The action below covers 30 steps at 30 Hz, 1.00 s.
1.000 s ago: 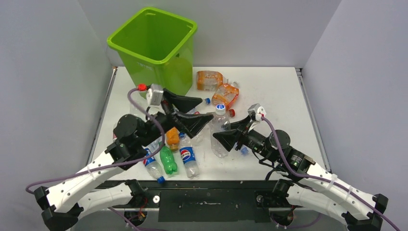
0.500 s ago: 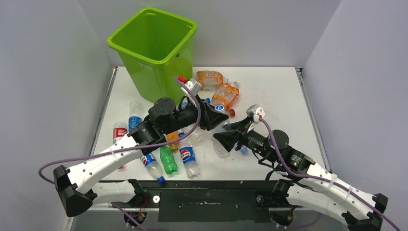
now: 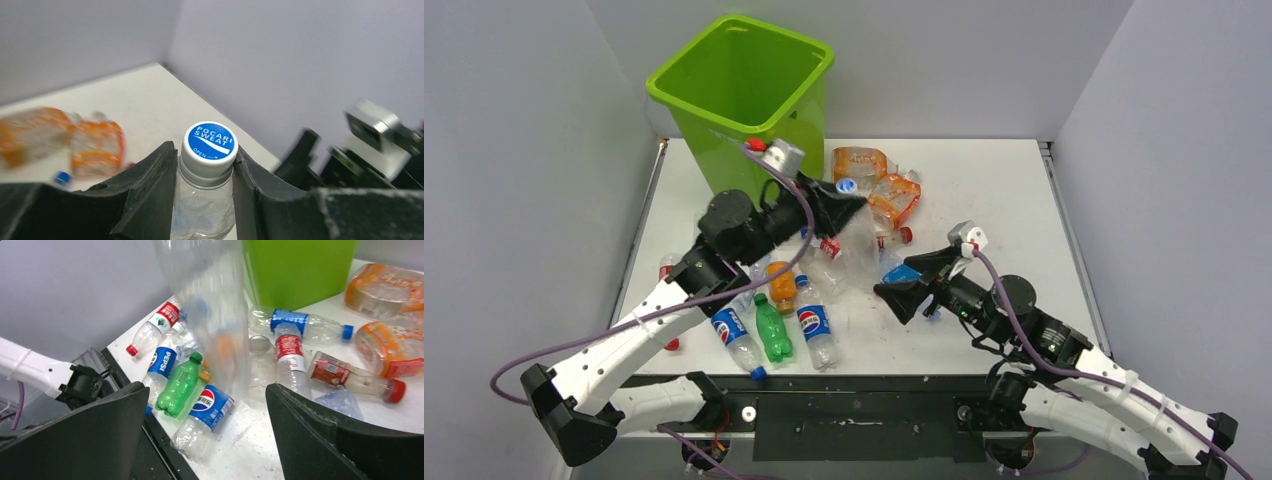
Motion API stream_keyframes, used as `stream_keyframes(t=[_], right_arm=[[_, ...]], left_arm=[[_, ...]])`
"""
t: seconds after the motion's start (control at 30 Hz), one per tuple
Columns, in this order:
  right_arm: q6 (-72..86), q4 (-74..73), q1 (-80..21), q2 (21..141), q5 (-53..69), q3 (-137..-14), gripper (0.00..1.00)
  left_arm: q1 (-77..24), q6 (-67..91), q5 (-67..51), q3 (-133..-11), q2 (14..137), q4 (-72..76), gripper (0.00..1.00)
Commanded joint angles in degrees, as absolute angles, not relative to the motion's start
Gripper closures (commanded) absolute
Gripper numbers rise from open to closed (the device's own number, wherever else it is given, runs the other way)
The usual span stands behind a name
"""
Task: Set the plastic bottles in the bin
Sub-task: Place the plastic bottle in the trash bin.
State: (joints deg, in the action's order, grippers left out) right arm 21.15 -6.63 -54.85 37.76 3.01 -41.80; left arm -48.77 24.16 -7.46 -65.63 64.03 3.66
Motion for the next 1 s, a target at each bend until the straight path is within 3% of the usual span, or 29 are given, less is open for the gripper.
stream_keyframes(t=[0.0,0.2,0.43,0.63,0.97], right_arm=[[19.34,-8.85,-55.12,31.61,-5.12,-43.75,0.1],[20.69,-8.44,-55.09,22.03,-17.04,-36.17,0.1],[25.27,-10.6,-55.09,21.69,-24.72,-32.06,0.1],[29.0,-16.53,-55.06,25.59,-34.29,-33.12,0.1],[30.22,-18.66,-55.19,23.89,-36.71,-32.88,0.1]], left_arm=[[-36.94,21.76,-0.95,-70.2,59.09,15.01,1.0],[-23.1,21.13,4.15,-76.68,62.49,27.68,1.0],[-16.59,17.43,11.7,-85.47,72.54,37.81,1.0],[-14.78,14.17,17.05,-90.31,82.06,36.08,1.0],[-13.92,10.85,15.34,-101.11,94.51,29.94,1.0]])
